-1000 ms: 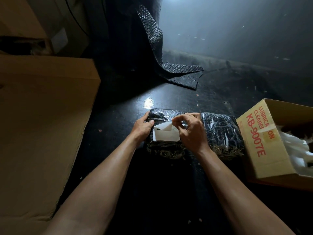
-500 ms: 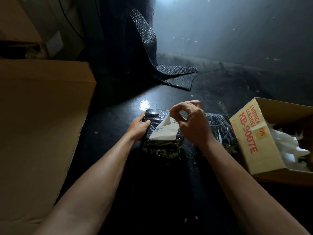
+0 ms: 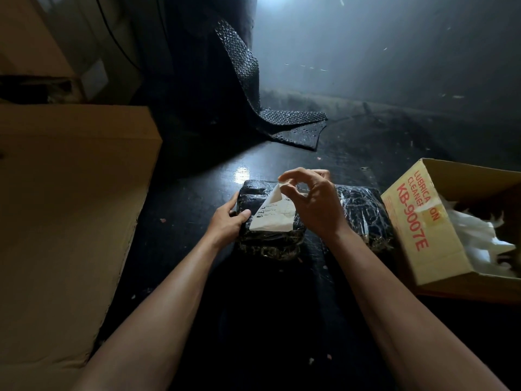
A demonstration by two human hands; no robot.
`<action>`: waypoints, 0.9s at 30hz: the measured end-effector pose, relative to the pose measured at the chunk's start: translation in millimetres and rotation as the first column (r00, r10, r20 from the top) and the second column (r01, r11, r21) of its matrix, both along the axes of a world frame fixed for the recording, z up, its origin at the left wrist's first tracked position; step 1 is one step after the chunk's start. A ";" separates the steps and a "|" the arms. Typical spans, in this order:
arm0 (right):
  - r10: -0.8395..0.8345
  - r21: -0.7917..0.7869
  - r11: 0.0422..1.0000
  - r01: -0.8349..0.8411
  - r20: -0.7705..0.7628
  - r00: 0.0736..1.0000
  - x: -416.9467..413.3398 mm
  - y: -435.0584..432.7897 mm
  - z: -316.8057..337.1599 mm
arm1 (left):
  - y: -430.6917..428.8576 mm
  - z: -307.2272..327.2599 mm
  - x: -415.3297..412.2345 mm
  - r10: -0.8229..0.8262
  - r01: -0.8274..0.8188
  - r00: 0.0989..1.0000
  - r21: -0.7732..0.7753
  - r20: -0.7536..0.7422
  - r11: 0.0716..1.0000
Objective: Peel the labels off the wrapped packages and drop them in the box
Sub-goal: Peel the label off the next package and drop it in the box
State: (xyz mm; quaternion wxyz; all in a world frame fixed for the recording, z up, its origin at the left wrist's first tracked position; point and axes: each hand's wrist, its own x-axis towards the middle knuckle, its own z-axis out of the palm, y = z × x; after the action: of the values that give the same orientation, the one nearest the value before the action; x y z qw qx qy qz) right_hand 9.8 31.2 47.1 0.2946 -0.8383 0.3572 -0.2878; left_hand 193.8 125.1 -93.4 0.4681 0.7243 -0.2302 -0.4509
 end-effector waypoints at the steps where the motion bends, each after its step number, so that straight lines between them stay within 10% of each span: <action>1: 0.000 0.000 1.000 0.000 0.005 1.000 -0.1 0.4 0.9 | -0.1 1.8 -0.4 -0.006 0.006 1.000 0.003 0.012 1.000; 13: 0.062 -0.012 0.998 -0.063 -0.024 0.998 -6.4 7.6 14.2 | -1.3 14.6 -6.2 -0.045 0.042 0.994 0.031 0.096 0.999; 18: 0.020 0.123 0.991 -0.051 0.240 0.971 -12.7 2.5 44.5 | -2.5 13.4 -6.0 -0.066 0.059 0.987 0.048 0.146 0.997; 27: -0.009 0.053 0.999 0.004 0.094 0.996 -17.6 -5.7 44.9 | 7.0 25.6 -18.4 -0.069 0.052 0.910 0.052 0.409 0.997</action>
State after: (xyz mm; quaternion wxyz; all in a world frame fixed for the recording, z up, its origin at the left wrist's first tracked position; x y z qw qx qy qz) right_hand -7.8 25.5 92.0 0.3323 -0.8145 0.3534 -0.3183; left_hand 175.5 132.1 -67.8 0.3806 0.8046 -0.3365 -0.3075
